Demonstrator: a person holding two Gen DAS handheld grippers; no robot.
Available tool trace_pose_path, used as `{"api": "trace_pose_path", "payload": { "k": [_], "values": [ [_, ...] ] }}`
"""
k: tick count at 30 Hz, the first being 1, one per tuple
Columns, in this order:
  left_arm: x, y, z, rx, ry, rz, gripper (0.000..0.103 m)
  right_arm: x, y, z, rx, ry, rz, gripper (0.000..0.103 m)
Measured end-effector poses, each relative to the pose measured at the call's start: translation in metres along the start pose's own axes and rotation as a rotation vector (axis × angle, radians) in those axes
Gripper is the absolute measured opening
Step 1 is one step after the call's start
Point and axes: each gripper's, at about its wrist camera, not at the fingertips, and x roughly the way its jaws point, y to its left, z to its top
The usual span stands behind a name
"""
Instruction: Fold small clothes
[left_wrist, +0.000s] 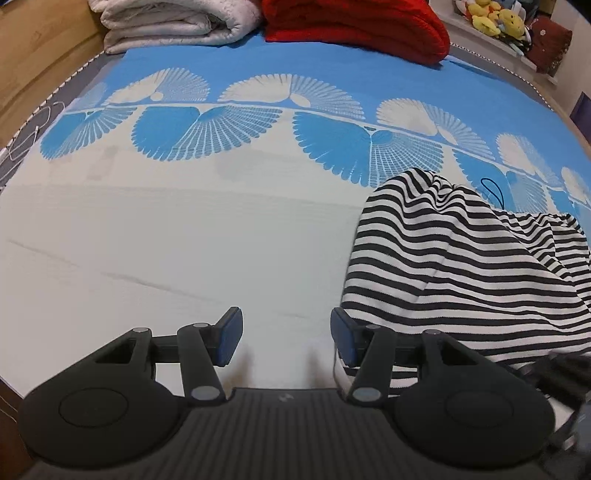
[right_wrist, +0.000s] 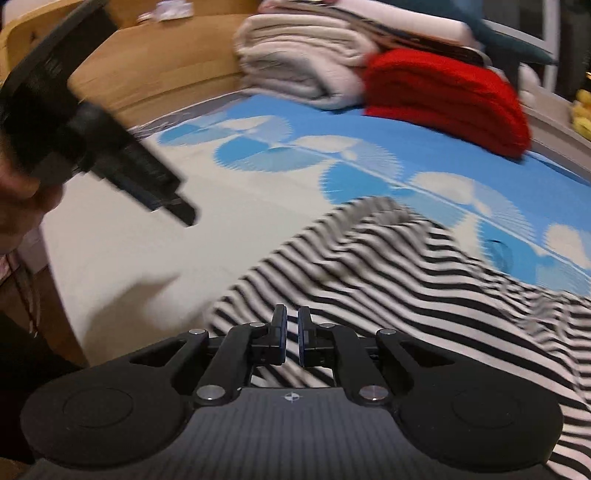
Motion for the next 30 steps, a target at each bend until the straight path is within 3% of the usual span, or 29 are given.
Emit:
{"api": "trace_pose_path", "payload": {
  "k": [5,7,11,13,16,21,23,25,30],
  "values": [
    [0.004,0.011,0.0,-0.031,0.008,-0.01,0.058,0.026,0.025,-0.001,-0.039,0.042,0.051,0.007],
    [0.004,0.018,0.0,-0.05,0.009,-0.011,0.058,0.034,0.031,-0.002,-0.053,0.063,0.062,0.022],
    [0.005,0.032,0.0,-0.092,0.019,-0.012,0.058,0.047,0.041,-0.005,-0.076,0.086,0.078,0.035],
    [0.005,0.036,0.0,-0.108,0.024,-0.018,0.058,0.052,0.045,-0.008,-0.099,0.103,0.081,0.047],
    [0.005,0.038,-0.001,-0.114,0.026,-0.021,0.058,0.061,0.052,-0.013,-0.149,0.124,0.072,0.048],
    [0.004,0.038,0.0,-0.128,0.023,-0.043,0.058,0.073,0.065,-0.026,-0.272,0.154,0.003,0.048],
    [0.005,0.038,0.002,-0.158,0.018,-0.091,0.058,0.075,0.068,-0.028,-0.302,0.147,-0.035,0.033],
    [0.007,0.039,0.004,-0.198,0.018,-0.16,0.06,0.071,0.06,-0.023,-0.256,0.142,-0.034,0.013],
    [0.036,0.039,0.01,-0.343,0.075,-0.417,0.085,0.017,0.024,0.005,-0.016,-0.008,-0.003,0.007]
  ]
}}
